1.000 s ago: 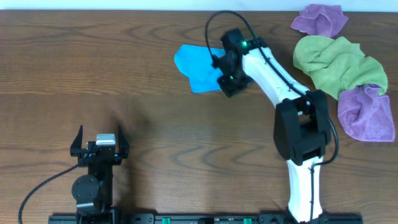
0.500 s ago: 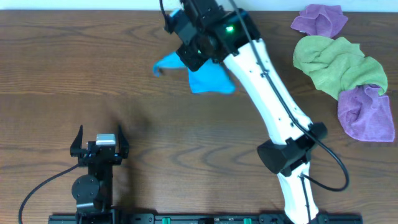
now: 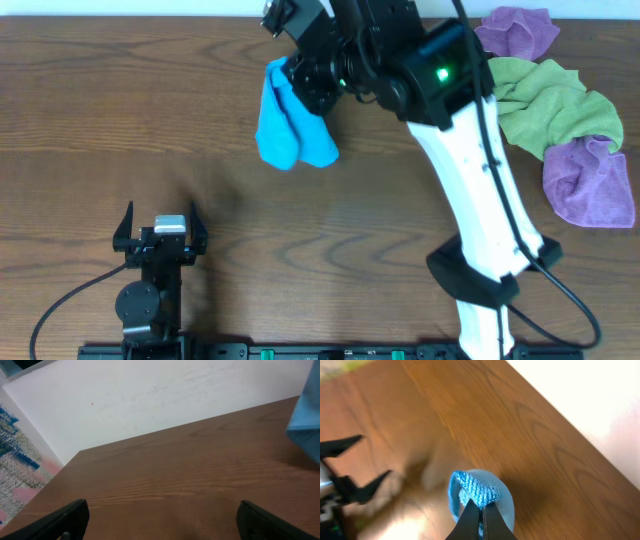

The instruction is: Fold the cloth

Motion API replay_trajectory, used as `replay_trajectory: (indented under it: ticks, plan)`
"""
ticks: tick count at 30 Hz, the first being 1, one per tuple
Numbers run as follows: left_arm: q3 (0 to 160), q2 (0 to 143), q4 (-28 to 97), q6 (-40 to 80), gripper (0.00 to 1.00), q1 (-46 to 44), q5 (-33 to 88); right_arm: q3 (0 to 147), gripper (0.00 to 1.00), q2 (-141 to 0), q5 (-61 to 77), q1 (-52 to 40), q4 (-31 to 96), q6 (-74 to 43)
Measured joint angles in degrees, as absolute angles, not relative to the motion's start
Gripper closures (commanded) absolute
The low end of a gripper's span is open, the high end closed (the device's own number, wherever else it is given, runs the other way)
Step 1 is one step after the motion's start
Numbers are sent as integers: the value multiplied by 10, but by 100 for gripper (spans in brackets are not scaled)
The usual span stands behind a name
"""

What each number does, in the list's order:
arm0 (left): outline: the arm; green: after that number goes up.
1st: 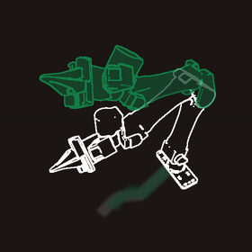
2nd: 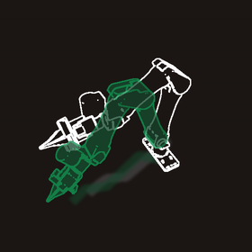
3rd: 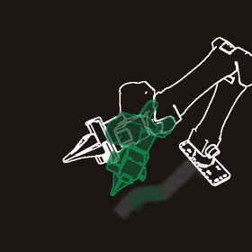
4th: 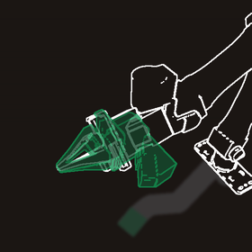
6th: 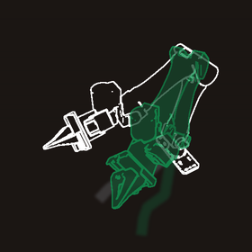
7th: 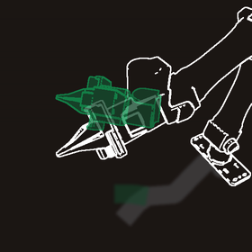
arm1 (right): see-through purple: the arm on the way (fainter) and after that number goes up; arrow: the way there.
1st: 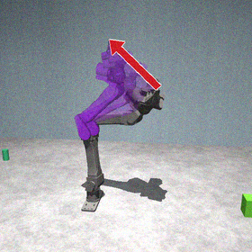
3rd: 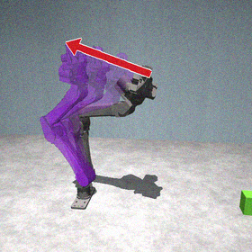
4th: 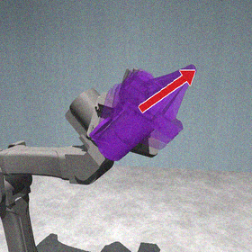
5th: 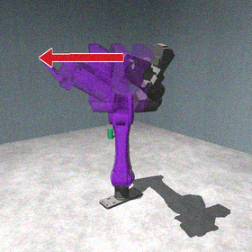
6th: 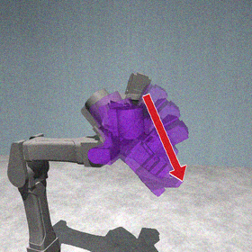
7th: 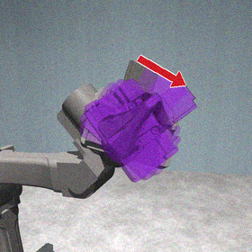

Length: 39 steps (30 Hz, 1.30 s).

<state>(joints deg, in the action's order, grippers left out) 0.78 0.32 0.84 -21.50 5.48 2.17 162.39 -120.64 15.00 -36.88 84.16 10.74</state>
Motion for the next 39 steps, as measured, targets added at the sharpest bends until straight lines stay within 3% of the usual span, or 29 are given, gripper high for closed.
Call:
replay_trajectory:
  ticks: [11,30,39]
  plan:
    - [8,3,8,-215,5,55,22,1613,99,-1208,185,-302,842,69]
    - [8,3,8,-215,5,55,22,1610,99,-1216,160,-458,913,66]
    - [8,3,8,-215,5,55,22,1560,99,-1220,121,-404,896,66]
